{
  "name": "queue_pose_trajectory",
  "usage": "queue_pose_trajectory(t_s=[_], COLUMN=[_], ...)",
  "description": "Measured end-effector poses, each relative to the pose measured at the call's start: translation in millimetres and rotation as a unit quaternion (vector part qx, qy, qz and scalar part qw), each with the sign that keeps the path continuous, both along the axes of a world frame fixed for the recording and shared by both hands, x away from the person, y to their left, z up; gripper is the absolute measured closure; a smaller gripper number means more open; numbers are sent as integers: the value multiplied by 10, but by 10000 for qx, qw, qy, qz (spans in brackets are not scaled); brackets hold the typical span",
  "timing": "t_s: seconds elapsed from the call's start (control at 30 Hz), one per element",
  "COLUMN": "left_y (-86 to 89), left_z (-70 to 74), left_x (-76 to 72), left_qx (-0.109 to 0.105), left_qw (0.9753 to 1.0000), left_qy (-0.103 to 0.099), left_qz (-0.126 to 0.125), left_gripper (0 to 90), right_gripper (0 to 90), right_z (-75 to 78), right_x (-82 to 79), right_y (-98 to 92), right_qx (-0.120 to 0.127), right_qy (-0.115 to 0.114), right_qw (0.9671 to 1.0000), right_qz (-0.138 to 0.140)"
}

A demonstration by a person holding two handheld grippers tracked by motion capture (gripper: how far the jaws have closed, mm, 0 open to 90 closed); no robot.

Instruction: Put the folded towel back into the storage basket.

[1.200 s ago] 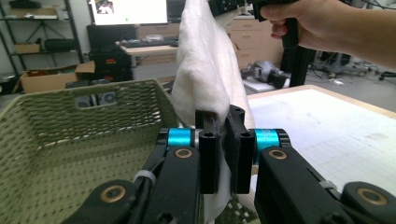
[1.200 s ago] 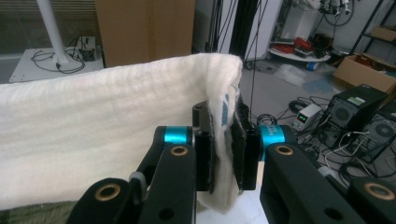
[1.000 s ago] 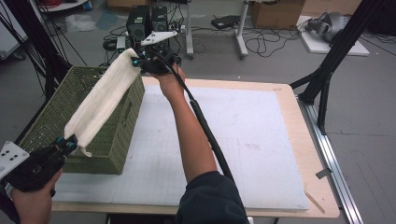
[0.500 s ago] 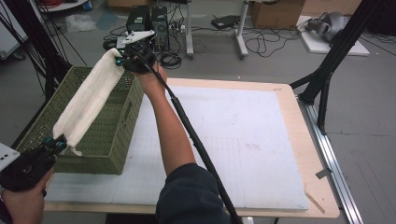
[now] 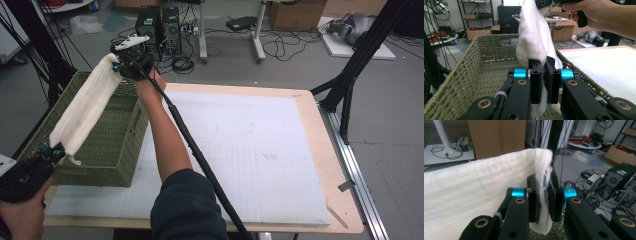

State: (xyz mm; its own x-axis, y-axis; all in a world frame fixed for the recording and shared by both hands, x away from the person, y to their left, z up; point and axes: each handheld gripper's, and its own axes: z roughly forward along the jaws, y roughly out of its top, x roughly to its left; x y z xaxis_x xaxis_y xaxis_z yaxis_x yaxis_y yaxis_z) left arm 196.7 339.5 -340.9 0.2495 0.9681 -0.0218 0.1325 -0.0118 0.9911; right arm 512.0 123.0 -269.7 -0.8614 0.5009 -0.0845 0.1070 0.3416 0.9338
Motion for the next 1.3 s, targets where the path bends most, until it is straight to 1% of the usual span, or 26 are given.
queue_pose_trajectory(t_s=[0.03, 0.07, 0.1, 0.13, 0.17, 0.2, 0.23, 0.27, 0.3, 0.37, 0.4, 0.43, 0.47, 0.5, 0.53, 0.57, 0.63, 0.7, 0.77, 0.8, 0.83, 0.9, 0.97, 1.03, 1.17, 1.3], left_y=[0, 0, 2, 7, 14, 26, 37, 51, 63, 80, 88, 92, 92, 91, 85, 76, 47, 4, -44, -71, -101, -168, -241, -312, -444, -576], left_z=[-13, -13, -19, -22, -19, -7, 8, 29, 49, 88, 105, 119, 131, 141, 149, 157, 170, 178, 178, 178, 177, 174, 177, 186, 207, 216], left_x=[10, 10, 17, 24, 31, 34, 31, 20, 3, -29, -41, -50, -55, -61, -63, -63, -53, -32, -5, 9, 24, 57, 88, 118, 173, 238], left_qx=[49, 49, 71, 88, 45, -48, -166, -215, -227, -259, -277, -302, -341, -362, -373, -374, -409, -408, -409, -399, -393, -401, -376, -362, -353, -354], left_qw=[10000, 10000, 9999, 9998, 9997, 9993, 9987, 9982, 9979, 9976, 9976, 9977, 9978, 9980, 9982, 9983, 9984, 9985, 9990, 9991, 9992, 9991, 9988, 9985, 9976, 9964], left_qy=[45, 45, 83, 128, 166, 199, 183, 132, 73, -18, -34, -53, -69, -69, -75, -74, -64, -53, -37, -12, 10, 60, 60, 47, 27, 47], left_qz=[34, 34, 51, 93, 196, 318, 443, 540, 600, 641, 627, 597, 566, 519, 473, 443, 390, 348, 170, 105, 35, -156, -320, -400, -588, -769], left_gripper=[840, 834, 806, 806, 703, 426, 353, 319, 306, 300, 299, 299, 299, 292, 292, 282, 249, 167, 162, 162, 162, 162, 162, 162, 162, 163], right_gripper=[807, 805, 790, 790, 739, 532, 496, 472, 447, 437, 430, 423, 417, 402, 388, 379, 348, 334, 308, 272, 272, 235, 205, 201, 184, 163], right_z=[-15, -32, -50, -50, -71, -115, -126, -131, -131, -127, -119, -113, -106, -96, -96, -95, -97, -98, -102, -112, -112, -121, -129, -141, -170, -206], right_x=[4, 10, 13, 13, 20, 40, 46, 43, 40, 32, 16, 6, -12, -39, -39, -48, -70, -94, -129, -158, -158, -195, -233, -269, -354, -446], right_y=[23, 46, 72, 72, 97, 135, 144, 145, 143, 138, 127, 104, 74, -8, -8, -59, -165, -270, -376, -493, -493, -610, -724, -854, -1124, -1405], right_qx=[-12, -20, -27, -27, -39, 59, 105, 130, 130, 109, 81, 89, 119, 193, 193, 213, 245, 276, 221, 210, 210, 203, 187, 176, 124, 171], right_qy=[5, 18, 50, 50, 50, 128, 201, 240, 249, 260, 244, 216, 239, 212, 212, 235, 323, 374, 349, 394, 394, 426, 425, 463, 475, 494], right_qw=[10000, 10000, 10000, 10000, 9999, 9993, 9989, 9987, 9988, 9988, 9988, 9991, 9990, 9990, 9990, 9990, 9987, 9987, 9990, 9988, 9988, 9987, 9988, 9987, 9987, 9985], right_qz=[-16, -22, -39, -39, -109, -349, -412, -437, -410, -393, -421, -363, -360, -335, -335, -317, -320, -209, -188, -188, -188, -179, -165, -112, -123, -161])
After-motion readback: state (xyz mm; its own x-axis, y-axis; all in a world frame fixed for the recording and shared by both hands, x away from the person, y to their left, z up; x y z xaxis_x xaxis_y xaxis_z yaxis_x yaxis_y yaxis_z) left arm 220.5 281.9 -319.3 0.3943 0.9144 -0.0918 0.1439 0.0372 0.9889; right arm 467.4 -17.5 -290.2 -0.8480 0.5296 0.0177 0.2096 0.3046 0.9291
